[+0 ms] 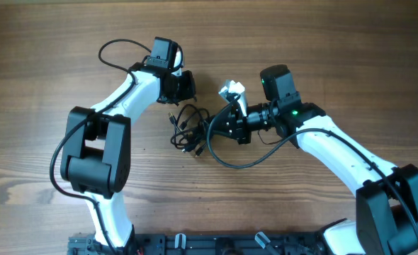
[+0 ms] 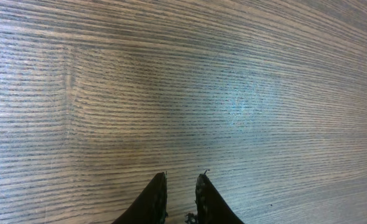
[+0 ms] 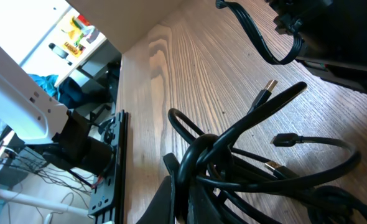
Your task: Untangle cables
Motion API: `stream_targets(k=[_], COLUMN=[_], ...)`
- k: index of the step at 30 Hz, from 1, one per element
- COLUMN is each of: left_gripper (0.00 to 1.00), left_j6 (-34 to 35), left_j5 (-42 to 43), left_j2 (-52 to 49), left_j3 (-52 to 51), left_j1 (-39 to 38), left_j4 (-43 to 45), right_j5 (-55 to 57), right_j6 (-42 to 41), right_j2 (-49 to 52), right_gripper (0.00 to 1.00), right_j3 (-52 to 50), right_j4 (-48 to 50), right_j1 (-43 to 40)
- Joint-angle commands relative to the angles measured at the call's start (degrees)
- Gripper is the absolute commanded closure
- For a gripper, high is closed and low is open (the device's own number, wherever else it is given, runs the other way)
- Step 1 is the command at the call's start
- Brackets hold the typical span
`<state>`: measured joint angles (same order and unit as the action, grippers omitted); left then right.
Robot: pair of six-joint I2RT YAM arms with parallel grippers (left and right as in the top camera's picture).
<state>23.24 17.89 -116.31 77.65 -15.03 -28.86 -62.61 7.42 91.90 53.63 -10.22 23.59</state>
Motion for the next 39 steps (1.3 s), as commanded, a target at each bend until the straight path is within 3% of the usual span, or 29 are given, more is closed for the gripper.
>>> stream_targets(k=[1, 7, 15, 31, 34, 39], left_gripper=[0.82, 0.81, 0.80, 0.79, 0.79, 0.79], left_j6=[0.1, 0.1, 0.1, 0.1, 0.1, 0.1], left_j5=[-0.6, -1.0, -1.0, -1.0, -1.0, -1.0], left_j2=[-0.4, -0.4, -0.4, -0.4, -0.4, -0.4], left_j3=[-0.5, -0.5, -0.5, -0.5, -0.5, -0.5], left_j1=[0.3, 0.3, 0.3, 0.3, 0.3, 0.3], left_j4=[0.2, 0.1, 0.2, 0.2, 0.2, 0.2], right_j5=[-3.4, -6.5, -6.2, -2.6, 3.3, 3.7], right_j6=[2.4, 10.8, 12.1, 9.9, 3.3, 1.3], right_j2=[0.5, 0.5, 0.5, 0.5, 0.5, 0.5], right_gripper=[0.96, 0.96, 0.96, 0.96, 0.96, 0.96], right_j3=[1.1, 1.1, 1.1, 1.1, 1.1, 1.1], right_j4=[0.2, -3.7, -5.1, -5.0, -3.4, -2.4], right_j1=[0.2, 0.2, 0.2, 0.2, 0.2, 0.2])
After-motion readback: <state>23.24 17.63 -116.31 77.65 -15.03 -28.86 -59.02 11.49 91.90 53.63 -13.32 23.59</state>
